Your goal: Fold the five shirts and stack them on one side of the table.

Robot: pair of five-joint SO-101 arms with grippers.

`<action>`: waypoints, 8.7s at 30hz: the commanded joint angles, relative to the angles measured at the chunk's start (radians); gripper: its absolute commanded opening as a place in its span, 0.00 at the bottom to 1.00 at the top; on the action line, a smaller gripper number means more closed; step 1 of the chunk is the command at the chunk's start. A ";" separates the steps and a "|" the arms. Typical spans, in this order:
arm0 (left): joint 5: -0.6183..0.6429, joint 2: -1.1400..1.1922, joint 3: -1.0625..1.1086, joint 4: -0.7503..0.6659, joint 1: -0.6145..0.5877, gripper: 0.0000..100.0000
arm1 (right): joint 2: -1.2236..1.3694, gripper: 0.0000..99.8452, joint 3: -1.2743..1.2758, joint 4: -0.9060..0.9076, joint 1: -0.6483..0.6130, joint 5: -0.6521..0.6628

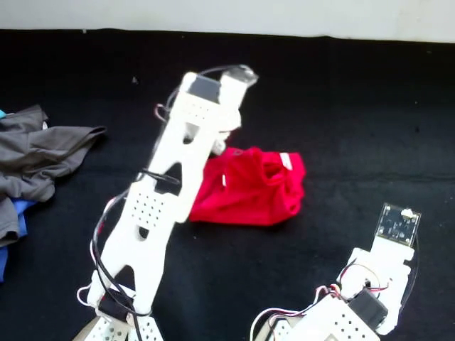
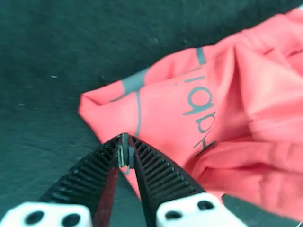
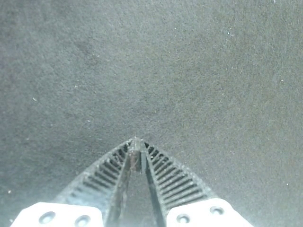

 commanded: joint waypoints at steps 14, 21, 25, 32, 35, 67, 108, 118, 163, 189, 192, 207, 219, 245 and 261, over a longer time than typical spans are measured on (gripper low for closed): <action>0.038 -0.366 0.483 0.012 0.366 0.01 | -0.010 0.01 0.145 0.002 0.012 0.009; 0.034 -0.487 0.598 0.011 0.377 0.01 | -0.010 0.01 0.145 0.002 0.012 0.009; 0.031 -0.443 0.602 -0.015 0.364 0.01 | -0.010 0.01 0.145 0.002 0.012 0.009; 0.015 -0.280 0.599 -0.180 0.317 0.01 | -0.010 0.01 0.145 0.002 0.012 0.009; 0.015 -0.255 0.556 -0.267 0.320 0.01 | -0.010 0.01 0.145 0.002 0.012 0.009; 0.074 -0.329 0.414 -0.244 0.323 0.01 | -0.010 0.01 0.145 0.002 -0.004 0.009; 0.074 -0.071 0.102 -0.362 0.277 0.01 | -0.010 0.01 0.145 0.002 -0.004 0.008; 0.074 0.047 0.019 -0.381 0.361 0.01 | -0.010 0.01 0.145 0.002 -0.004 0.008; 0.075 -0.044 -0.045 0.012 -0.038 0.01 | -0.010 0.01 0.145 0.002 -0.004 0.008; 0.071 0.019 0.151 -0.158 -0.142 0.01 | -0.010 0.01 0.145 0.004 -0.004 0.008; 0.072 -0.007 0.150 -0.152 -0.154 0.01 | -0.010 0.01 0.145 0.004 -0.004 0.008; 0.074 -0.151 0.157 -0.069 0.025 0.01 | -0.010 0.01 0.145 0.004 -0.004 0.008; 0.069 0.001 0.151 -0.186 -0.105 0.01 | -0.010 0.01 0.145 0.005 -0.004 0.008; 0.074 -0.369 0.234 0.005 -0.120 0.01 | 0.228 0.01 -0.427 0.185 -0.394 0.011; 0.068 -0.906 1.184 -0.204 -0.249 0.01 | 1.331 0.01 -1.239 0.340 -0.900 -0.247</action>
